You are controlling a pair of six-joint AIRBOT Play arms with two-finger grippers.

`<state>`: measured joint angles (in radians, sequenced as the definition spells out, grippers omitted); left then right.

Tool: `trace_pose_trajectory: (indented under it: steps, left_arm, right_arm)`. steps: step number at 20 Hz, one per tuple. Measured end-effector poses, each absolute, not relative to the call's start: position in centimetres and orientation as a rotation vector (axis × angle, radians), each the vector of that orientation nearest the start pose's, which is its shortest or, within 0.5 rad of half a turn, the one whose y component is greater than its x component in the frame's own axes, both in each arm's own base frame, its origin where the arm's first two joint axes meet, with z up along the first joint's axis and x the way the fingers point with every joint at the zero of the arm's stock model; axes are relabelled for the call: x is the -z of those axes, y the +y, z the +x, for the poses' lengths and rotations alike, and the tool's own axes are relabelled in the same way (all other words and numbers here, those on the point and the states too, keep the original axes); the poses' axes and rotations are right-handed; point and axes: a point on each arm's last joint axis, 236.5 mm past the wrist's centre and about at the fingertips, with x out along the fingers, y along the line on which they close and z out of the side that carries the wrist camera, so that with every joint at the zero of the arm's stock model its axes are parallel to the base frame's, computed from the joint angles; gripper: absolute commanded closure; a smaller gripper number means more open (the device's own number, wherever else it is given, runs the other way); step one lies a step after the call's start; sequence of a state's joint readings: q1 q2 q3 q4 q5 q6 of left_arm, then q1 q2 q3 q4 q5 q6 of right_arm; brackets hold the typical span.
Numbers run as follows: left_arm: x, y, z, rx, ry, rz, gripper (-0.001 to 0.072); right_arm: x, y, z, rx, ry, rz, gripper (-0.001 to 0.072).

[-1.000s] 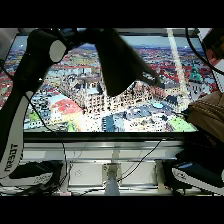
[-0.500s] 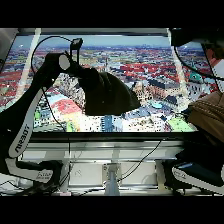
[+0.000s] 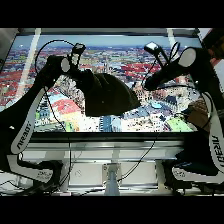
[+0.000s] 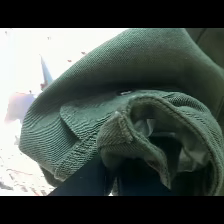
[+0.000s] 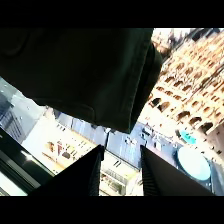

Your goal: Fold the clothes and pants, and hang the long-sleeved shirts on hangers.

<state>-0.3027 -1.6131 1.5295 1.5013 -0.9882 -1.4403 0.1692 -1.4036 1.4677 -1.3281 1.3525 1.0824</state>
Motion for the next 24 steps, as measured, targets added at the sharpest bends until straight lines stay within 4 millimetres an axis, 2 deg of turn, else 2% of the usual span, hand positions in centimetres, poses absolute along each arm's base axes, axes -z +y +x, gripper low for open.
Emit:
trace_pose_trajectory:
  steps: [2, 4, 5, 6, 7, 9, 12, 16, 19, 24]
  left_arm:
    - [-1.4, -16.3, 48.8, 0.368, 1.052, 0.23, 0.0645]
    - [-1.3, -16.1, 48.9, 0.364, 1.051, 0.242, 0.0644]
    - [-1.3, -16.1, 48.9, 0.363, 1.051, 0.247, 0.0644]
    - [-1.3, -16.0, 48.9, 0.362, 1.051, 0.248, 0.0644]
    - [-1.3, -16.0, 48.9, 0.361, 1.05, 0.251, 0.0644]
    - [-1.3, -16.0, 48.9, 0.361, 1.049, 0.252, 0.0644]
    - [-1.4, -16.0, 49.1, 0.36, 1.044, 0.255, 0.0645]
    - [-1.4, -15.9, 49.1, 0.36, 1.042, 0.256, 0.0644]
    - [-1.4, -15.9, 49.1, 0.36, 1.042, 0.256, 0.0645]
    - [-1.4, -15.9, 49.1, 0.359, 1.041, 0.26, 0.0644]
  right_arm:
    - [-2.8, 10.6, 39.5, -0.561, 1.279, -0.225, 0.0352]
    - [-0.5, 9.2, 39.0, -0.513, 1.339, -0.067, 0.0345]
    - [0.6, 8.7, 38.5, -0.496, 1.371, 0.034, 0.0249]
    - [1.5, 8.6, 38.0, -0.483, 1.388, 0.146, 0.0208]
    - [2.2, 8.9, 37.5, -0.482, 1.404, 0.254, 0.0173]
    - [3.8, 9.5, 36.2, -0.475, 1.434, 0.428, 0.0173]
    - [6.4, 10.9, 34.7, -0.439, 1.453, 0.592, 0.0173]
    - [8.0, 12.7, 35.9, -0.362, 1.368, 0.776, 0.0168]
    - [8.4, 13.4, 37.4, -0.307, 1.304, 0.882, 0.0083]
    - [9.9, 14.8, 38.3, -0.25, 1.287, 0.961, 0.0085]
